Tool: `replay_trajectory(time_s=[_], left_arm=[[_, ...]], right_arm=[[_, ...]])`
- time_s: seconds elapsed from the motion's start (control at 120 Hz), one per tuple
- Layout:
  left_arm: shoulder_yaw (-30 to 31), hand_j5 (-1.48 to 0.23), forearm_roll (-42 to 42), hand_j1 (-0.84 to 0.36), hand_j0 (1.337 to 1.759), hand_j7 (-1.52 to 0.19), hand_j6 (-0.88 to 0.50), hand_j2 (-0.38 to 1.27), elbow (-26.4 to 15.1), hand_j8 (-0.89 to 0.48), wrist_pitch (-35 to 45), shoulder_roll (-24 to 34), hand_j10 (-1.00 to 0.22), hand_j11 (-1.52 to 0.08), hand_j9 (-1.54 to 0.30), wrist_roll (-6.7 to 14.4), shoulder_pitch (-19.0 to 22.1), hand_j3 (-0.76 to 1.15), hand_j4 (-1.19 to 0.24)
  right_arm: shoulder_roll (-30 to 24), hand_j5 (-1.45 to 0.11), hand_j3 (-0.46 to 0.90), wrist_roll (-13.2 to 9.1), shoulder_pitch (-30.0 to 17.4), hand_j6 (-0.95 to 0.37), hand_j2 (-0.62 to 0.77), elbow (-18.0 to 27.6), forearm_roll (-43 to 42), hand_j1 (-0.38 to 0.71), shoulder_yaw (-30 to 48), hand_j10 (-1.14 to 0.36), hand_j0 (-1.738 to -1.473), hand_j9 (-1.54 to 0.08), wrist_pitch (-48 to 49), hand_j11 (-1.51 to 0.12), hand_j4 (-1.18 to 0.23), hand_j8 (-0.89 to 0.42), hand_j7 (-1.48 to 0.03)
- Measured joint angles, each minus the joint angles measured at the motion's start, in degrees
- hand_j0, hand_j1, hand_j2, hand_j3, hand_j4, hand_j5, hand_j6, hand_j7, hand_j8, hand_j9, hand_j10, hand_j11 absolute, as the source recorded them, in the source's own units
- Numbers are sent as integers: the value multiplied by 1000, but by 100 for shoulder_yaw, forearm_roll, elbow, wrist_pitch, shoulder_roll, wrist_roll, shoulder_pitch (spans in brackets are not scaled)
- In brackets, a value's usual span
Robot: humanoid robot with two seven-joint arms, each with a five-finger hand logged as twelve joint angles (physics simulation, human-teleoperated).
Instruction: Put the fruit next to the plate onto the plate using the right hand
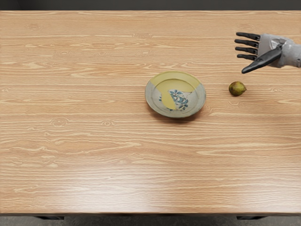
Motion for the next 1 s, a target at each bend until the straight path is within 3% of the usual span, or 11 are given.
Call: replay_trajectory(time_s=[0.517,0.6,0.683,0.883,1.0], left_arm=[[0,-27,0,325,1658,-27,-21,4,0,-21,0,0,-21,-27,-27,0,0,0,-21],[1,-27,-1,325,1658,-27,-21,4,0,-21,0,0,-21,-27,-27,0,0,0,-21],[1,-27,-1,325,1658,-27,-21,4,0,-21,0,0,-21,-27,-27,0,0,0,-21],[0,-27,-2,325,1658,-27,-21,4,0,-21,0,0,-21,-27,-27,0,0,0,-21],[0,-27,-1,325,1658,-27,-21,4,0,-21,0,0,-21,-27,-27,0,0,0,-21]], right_arm=[[-314,0,0,5,5,1,1,-132,-169,-349,83,1,-1658,0,0,0,0,1,0],[-354,0,0,96,21,1,1,-186,-514,-349,99,1,-1658,0,0,0,0,1,0],[-377,0,0,423,62,1,1,-204,-1025,-349,108,1,-1658,0,0,0,0,1,0],[-379,0,0,1609,138,-1,1,-179,-2545,-349,147,0,-1658,0,-1,0,-1,0,0],[-357,0,0,1941,148,-2,2,-147,-3207,-349,139,-1,-1658,0,-1,0,-2,-1,0]])
